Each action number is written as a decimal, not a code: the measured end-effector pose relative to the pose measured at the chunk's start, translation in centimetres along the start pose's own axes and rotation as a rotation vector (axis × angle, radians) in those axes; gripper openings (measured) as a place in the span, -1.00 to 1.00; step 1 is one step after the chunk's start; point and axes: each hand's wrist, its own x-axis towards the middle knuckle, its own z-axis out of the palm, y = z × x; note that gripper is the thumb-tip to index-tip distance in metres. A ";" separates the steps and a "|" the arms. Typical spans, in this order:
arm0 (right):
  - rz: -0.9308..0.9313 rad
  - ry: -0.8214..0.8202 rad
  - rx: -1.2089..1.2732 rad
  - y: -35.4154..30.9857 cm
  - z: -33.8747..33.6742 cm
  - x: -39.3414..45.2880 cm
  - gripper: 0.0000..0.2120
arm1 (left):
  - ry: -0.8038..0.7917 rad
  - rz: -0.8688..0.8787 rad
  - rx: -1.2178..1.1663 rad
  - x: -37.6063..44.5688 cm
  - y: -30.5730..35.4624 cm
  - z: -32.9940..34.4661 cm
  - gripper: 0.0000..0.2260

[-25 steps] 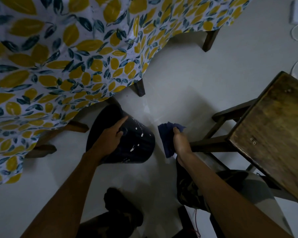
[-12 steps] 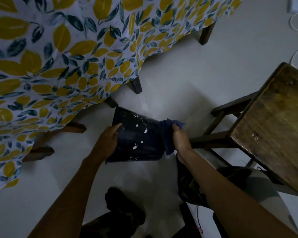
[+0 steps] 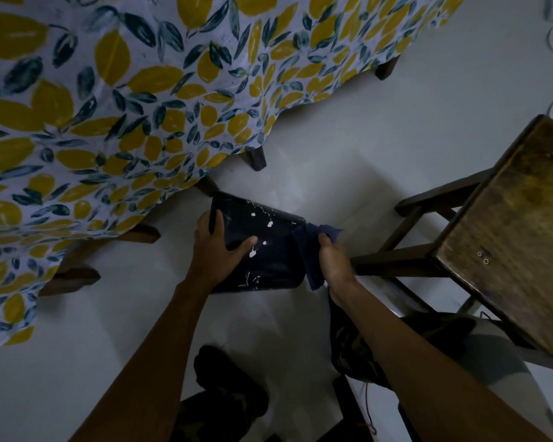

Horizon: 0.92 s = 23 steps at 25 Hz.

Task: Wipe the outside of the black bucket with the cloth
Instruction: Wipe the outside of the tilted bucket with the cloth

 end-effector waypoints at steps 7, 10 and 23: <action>-0.003 0.007 -0.030 0.3 0.4 0.7 -0.61 | 0.008 0.058 0.076 0.9 -0.7 -0.1 -0.04; -0.034 0.001 -0.039 0.4 0.5 0.7 -0.62 | 0.015 0.039 -0.036 1.0 -0.4 -0.6 -0.11; -0.379 -0.016 -0.414 1.1 4.3 -1.4 -0.61 | 0.119 0.066 -0.156 2.3 0.0 1.3 -0.30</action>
